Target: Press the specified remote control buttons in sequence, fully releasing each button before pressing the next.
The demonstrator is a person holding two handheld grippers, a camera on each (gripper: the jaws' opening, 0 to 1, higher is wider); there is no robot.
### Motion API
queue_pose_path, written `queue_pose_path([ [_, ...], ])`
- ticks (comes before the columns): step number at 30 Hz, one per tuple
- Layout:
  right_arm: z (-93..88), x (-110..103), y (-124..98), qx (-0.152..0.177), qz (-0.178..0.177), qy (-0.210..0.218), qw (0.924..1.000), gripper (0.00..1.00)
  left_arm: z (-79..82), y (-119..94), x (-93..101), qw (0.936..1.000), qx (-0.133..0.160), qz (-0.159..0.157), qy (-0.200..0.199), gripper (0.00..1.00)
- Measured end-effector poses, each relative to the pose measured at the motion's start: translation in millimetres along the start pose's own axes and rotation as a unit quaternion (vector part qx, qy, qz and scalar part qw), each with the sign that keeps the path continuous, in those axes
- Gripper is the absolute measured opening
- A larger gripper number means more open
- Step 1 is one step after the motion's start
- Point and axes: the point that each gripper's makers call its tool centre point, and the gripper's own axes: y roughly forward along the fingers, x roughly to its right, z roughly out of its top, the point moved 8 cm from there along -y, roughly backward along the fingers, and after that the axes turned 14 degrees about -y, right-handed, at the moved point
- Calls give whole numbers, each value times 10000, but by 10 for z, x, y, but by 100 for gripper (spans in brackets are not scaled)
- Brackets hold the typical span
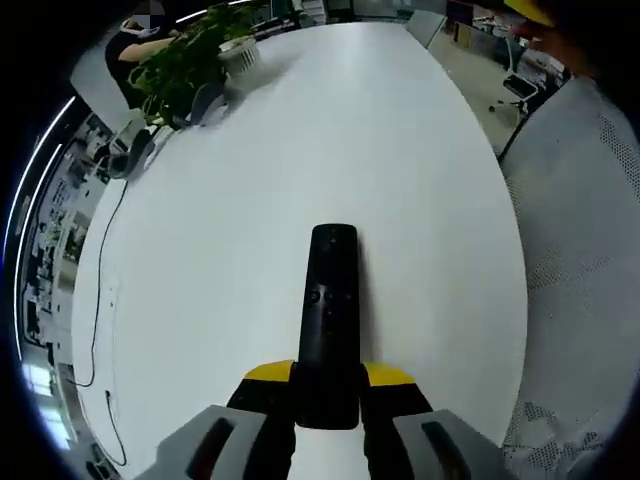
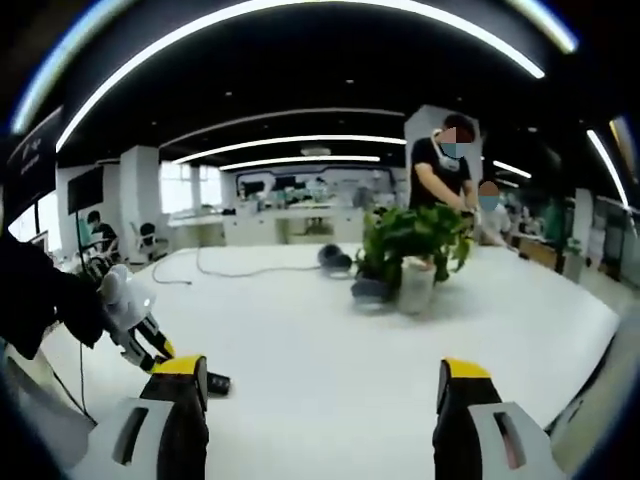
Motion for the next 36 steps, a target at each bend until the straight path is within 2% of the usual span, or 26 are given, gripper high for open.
queue_pose_path([
  [14, -38, -15, 29, -220, -57, -67, 9997, 93, 236, 134, -546, 9991, -111, 198, 372, 24],
  [18, -58, -19, 41, -293, -49, -99, 9995, 93, 304, 180, -714, 9993, -70, 231, 281, 24],
  [28, -85, -21, 49, -390, -51, -104, 9992, 92, 470, 270, -1109, 9981, -111, 394, 450, 24],
  [36, -123, -30, 45, -518, -30, -75, 9986, 91, 611, 339, -1309, 9970, -123, 460, 610, 24],
])
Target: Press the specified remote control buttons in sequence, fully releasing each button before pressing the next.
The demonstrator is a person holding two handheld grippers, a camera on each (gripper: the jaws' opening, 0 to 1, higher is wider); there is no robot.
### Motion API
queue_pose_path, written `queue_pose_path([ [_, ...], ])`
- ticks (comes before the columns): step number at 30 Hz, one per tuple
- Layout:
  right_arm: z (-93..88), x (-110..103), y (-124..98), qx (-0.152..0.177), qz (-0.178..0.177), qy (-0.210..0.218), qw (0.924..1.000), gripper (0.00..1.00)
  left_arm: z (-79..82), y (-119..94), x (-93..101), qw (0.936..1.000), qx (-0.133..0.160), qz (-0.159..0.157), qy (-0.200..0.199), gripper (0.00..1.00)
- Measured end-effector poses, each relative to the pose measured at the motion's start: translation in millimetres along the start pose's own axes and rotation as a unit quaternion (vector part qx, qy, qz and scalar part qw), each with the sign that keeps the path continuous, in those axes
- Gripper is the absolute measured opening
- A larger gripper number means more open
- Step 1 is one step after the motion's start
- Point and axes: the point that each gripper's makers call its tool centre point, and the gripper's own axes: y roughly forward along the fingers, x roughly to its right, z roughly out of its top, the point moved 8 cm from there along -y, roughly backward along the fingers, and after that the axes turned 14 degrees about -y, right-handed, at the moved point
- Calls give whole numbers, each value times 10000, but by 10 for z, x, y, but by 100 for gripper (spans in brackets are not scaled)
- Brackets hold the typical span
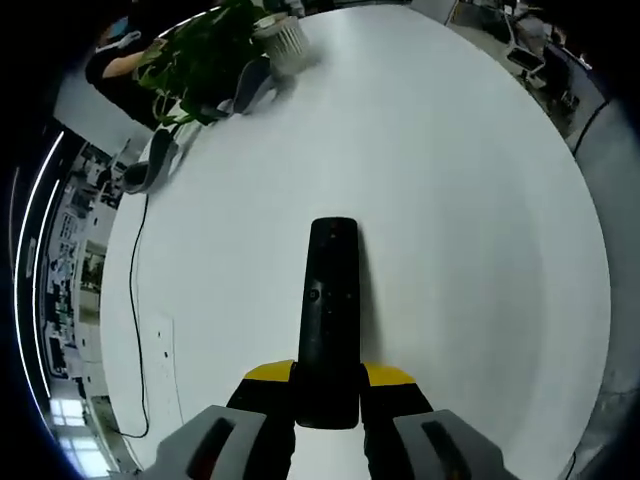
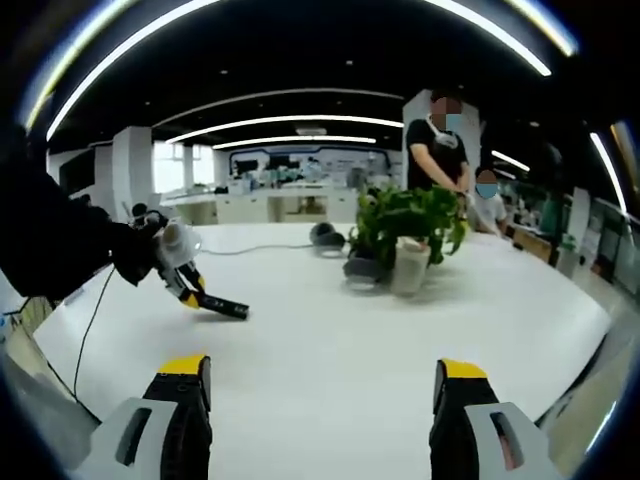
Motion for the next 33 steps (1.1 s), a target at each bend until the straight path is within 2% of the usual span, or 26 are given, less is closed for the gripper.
queue_pose_path([
  [8, -12, -5, -7, -71, -10, 13, 10000, 91, 71, 121, -81, 9998, -122, -23, 129, 24],
  [13, -14, -9, -4, -116, 1, 31, 9999, 91, 70, 203, -111, 9995, -270, -149, 13, 24],
  [21, -23, 16, 9, -171, 19, 72, 9998, 90, 71, 291, -130, 9993, -336, -157, 111, 24],
  [25, -12, 24, 15, -156, 30, 30, 9999, 90, 94, 281, -175, 9994, -143, -89, 287, 27],
  [29, -6, 28, 22, -142, 43, 16, 9999, 89, 61, 254, -203, 9995, -236, -155, 102, 34],
  [32, 2, 32, 21, -103, 32, -5, 9999, 89, 20, 184, -202, 9994, -205, -166, -224, 38],
  [33, 6, 35, 20, -86, 32, -2, 10000, 89, 4, 139, -185, 9987, -116, -236, -440, 39],
])
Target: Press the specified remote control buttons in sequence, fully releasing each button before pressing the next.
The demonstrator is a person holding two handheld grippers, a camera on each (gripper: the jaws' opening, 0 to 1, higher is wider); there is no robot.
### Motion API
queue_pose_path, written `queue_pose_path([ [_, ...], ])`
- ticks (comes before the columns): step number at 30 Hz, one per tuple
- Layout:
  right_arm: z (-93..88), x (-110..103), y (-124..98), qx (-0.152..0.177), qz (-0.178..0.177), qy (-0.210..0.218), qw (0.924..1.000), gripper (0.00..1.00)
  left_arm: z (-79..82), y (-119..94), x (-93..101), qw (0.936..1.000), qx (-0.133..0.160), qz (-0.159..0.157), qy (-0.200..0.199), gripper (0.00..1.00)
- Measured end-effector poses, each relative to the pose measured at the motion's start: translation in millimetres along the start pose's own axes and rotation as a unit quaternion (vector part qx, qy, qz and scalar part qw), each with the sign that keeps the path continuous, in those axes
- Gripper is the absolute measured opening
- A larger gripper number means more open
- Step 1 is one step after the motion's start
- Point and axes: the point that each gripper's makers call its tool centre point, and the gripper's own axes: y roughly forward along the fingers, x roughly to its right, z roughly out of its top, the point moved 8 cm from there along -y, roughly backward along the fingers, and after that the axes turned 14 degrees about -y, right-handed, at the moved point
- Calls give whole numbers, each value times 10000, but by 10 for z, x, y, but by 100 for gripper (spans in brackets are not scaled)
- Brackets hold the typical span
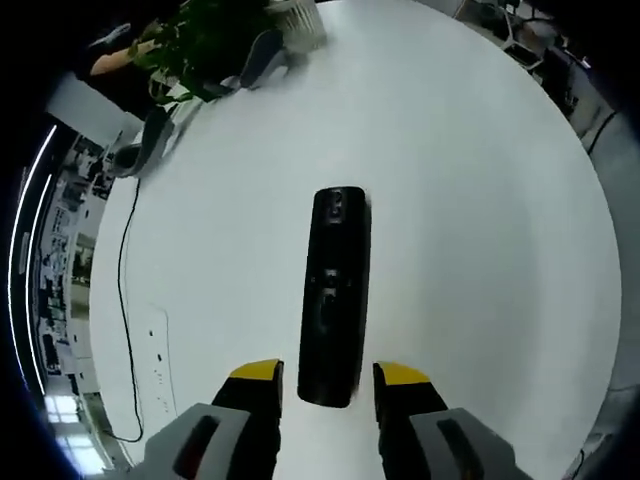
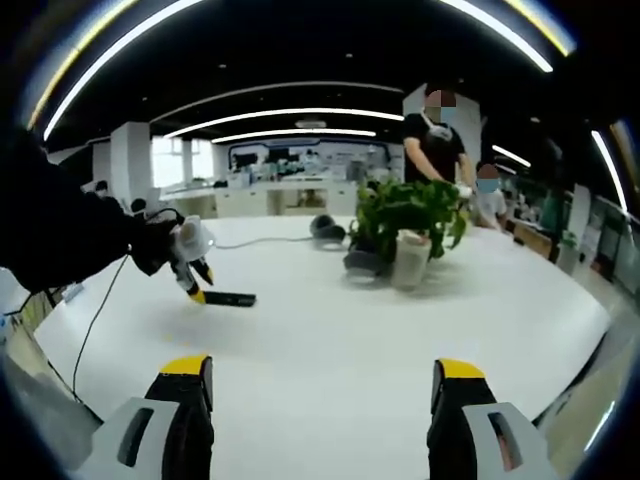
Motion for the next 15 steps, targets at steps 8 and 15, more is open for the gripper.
queue_pose_path([
  [8, 48, 8, -43, 273, -29, 30, 9996, 89, -222, -438, 221, 9813, 1145, -235, -1528, 50],
  [15, 95, -12, -80, 479, 22, 72, 9988, 89, -563, -748, 534, 9608, 1788, -180, -2112, 56],
])
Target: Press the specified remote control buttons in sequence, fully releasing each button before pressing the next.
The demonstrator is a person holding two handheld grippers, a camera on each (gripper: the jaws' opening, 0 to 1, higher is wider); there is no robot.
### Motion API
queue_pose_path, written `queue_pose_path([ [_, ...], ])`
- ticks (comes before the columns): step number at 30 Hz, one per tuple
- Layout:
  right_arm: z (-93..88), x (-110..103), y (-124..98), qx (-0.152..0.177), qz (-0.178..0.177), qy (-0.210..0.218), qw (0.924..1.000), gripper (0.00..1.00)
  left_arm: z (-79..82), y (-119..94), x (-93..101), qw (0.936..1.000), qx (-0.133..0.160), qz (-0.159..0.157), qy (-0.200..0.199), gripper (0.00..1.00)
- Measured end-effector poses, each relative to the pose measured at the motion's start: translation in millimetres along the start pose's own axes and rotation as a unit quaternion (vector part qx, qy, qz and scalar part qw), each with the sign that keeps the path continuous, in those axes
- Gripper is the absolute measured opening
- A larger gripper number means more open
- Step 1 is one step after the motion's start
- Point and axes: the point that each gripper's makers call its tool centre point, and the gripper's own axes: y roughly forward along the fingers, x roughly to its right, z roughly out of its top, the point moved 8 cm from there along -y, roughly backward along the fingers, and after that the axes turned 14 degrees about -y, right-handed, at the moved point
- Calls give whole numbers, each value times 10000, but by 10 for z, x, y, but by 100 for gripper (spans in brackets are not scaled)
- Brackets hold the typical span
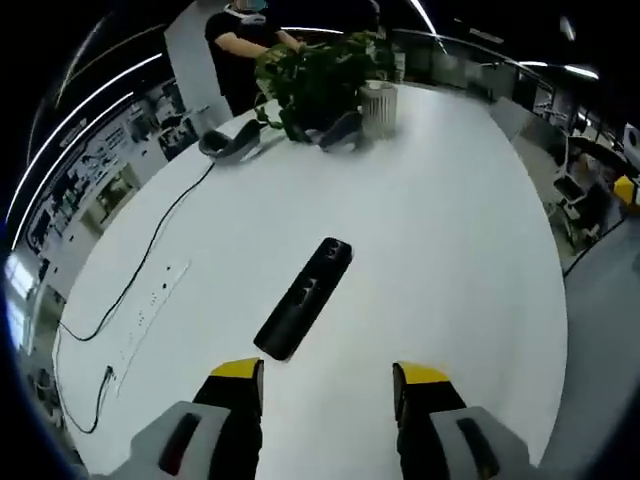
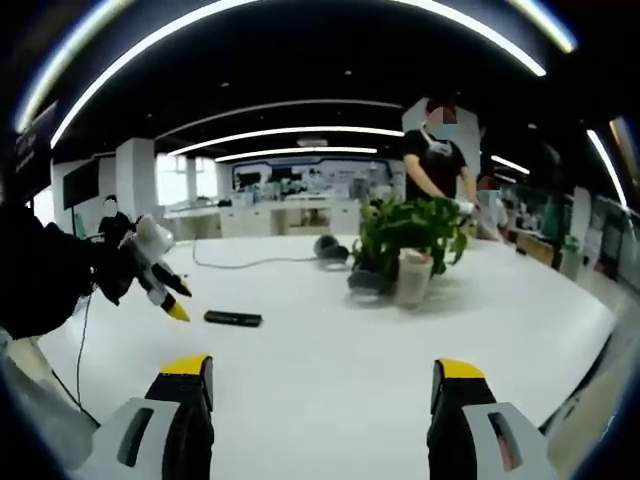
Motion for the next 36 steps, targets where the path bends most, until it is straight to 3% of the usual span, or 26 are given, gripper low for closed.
queue_pose_path([
  [3, 17, -12, -12, 84, 38, -16, 10000, 89, -138, -177, 105, 9988, 236, 31, -417, 57],
  [6, 29, -6, -28, 156, 57, 51, 9998, 90, -214, -386, 278, 9930, 759, -82, -896, 57],
  [9, 36, 3, -45, 239, 45, 124, 9996, 90, -272, -551, 409, 9875, 1085, -43, -1143, 60],
  [11, 36, 2, -44, 251, 60, 150, 9996, 90, -321, -660, 505, 9835, 1238, -41, -1317, 60],
  [17, 57, 3, -66, 357, 91, 249, 9990, 91, -509, -878, 688, 9806, 1398, 91, -1371, 65],
  [20, 48, 2, -63, 356, 116, 286, 9989, 91, -583, -990, 786, 9702, 1685, 66, -1738, 66],
  [23, 54, 0, -66, 384, 125, 301, 9987, 91, -649, -1093, 873, 9667, 1827, 160, -1783, 69],
  [30, 60, -3, -68, 417, 134, 293, 9986, 92, -864, -1388, 1018, 9524, 2251, 746, -1915, 77],
  [33, 66, -10, -68, 433, 150, 277, 9986, 93, -955, -1540, 1108, 9326, 2641, 935, -2276, 80],
  [36, 74, -18, -70, 451, 141, 230, 9986, 94, -1046, -1647, 1196, 9220, 2837, 1158, -2365, 85],
])
